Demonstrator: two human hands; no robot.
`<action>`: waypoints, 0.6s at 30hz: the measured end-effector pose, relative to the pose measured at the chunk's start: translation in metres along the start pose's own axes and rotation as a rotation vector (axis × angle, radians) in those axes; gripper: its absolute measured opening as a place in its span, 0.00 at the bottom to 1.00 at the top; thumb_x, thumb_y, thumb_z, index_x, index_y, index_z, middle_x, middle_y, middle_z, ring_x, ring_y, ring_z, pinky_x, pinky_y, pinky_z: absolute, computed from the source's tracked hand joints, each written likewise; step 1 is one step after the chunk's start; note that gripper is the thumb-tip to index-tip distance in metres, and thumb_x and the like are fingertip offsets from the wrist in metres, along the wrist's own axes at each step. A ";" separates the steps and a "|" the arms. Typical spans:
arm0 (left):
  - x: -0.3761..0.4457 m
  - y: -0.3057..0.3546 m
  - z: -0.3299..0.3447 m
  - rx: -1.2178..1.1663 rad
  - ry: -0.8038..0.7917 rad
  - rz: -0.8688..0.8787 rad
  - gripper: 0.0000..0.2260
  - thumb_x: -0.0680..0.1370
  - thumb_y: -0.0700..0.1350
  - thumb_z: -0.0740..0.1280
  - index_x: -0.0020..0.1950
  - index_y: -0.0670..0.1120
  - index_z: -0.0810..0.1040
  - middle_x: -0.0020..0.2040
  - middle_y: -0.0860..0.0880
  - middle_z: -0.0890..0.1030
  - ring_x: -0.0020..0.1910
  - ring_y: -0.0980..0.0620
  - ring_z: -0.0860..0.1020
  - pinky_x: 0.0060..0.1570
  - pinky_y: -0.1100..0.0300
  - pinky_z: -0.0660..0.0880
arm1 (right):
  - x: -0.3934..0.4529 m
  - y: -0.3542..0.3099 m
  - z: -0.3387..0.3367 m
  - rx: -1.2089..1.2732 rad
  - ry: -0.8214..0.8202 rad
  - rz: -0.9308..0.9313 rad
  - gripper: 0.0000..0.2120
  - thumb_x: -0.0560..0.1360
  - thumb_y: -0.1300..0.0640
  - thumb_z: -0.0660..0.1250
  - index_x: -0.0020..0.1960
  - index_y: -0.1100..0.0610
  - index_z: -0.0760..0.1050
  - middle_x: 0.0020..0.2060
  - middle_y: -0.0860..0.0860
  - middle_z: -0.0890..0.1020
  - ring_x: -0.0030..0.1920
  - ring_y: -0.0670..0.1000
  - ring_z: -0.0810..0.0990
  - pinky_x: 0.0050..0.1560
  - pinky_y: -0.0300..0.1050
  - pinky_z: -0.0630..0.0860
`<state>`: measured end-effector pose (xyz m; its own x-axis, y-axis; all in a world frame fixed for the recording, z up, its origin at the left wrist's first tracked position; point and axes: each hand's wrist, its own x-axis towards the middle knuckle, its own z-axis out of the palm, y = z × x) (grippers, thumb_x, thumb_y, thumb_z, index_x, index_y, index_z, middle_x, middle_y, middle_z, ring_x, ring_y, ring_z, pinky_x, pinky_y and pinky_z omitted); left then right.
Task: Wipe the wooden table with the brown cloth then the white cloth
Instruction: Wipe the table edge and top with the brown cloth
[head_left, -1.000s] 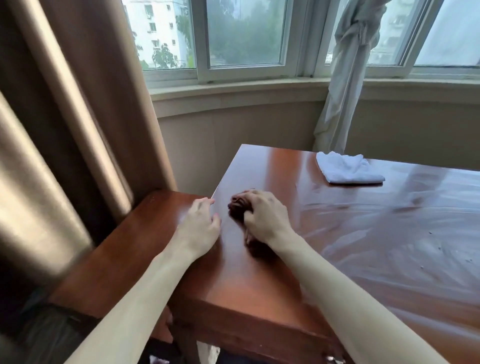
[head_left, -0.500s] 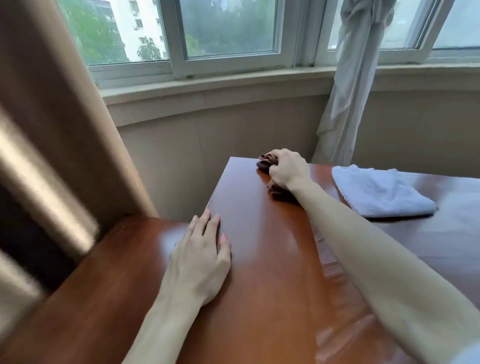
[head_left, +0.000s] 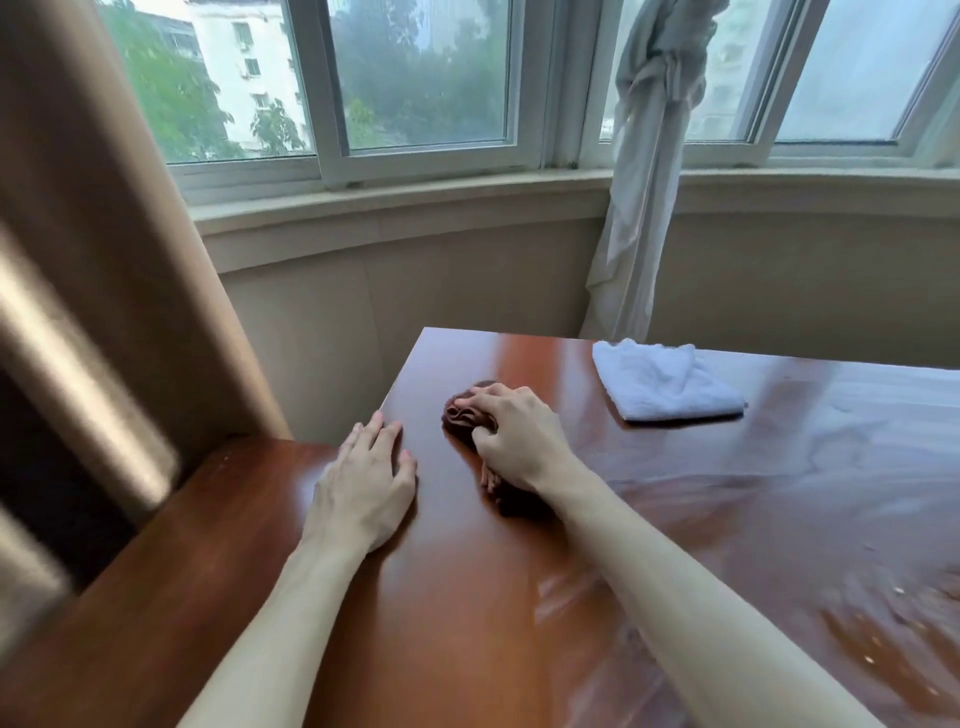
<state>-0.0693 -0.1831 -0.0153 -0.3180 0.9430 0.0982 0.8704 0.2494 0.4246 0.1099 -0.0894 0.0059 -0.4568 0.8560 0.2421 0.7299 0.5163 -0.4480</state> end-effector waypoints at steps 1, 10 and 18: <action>0.000 0.000 0.000 0.005 -0.002 0.006 0.22 0.83 0.53 0.54 0.78 0.53 0.63 0.82 0.53 0.56 0.80 0.53 0.53 0.74 0.50 0.59 | -0.023 -0.009 -0.002 0.004 -0.005 -0.011 0.22 0.74 0.55 0.63 0.66 0.42 0.79 0.69 0.40 0.76 0.65 0.53 0.74 0.62 0.53 0.76; -0.008 0.001 -0.003 0.013 -0.003 0.090 0.21 0.83 0.50 0.54 0.76 0.51 0.67 0.79 0.51 0.63 0.79 0.52 0.57 0.73 0.49 0.63 | -0.128 -0.046 -0.013 0.041 0.011 -0.047 0.22 0.73 0.49 0.65 0.67 0.41 0.78 0.68 0.37 0.76 0.65 0.49 0.72 0.63 0.43 0.72; -0.006 -0.005 0.003 0.014 0.052 0.132 0.21 0.82 0.54 0.52 0.74 0.57 0.69 0.77 0.53 0.64 0.79 0.55 0.57 0.71 0.52 0.66 | 0.005 0.007 -0.006 0.013 0.029 0.111 0.23 0.73 0.52 0.65 0.69 0.44 0.77 0.68 0.47 0.76 0.67 0.55 0.73 0.65 0.56 0.74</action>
<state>-0.0706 -0.1890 -0.0211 -0.2190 0.9552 0.1993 0.9111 0.1270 0.3922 0.1157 -0.0814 0.0094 -0.3587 0.9083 0.2153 0.7685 0.4183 -0.4842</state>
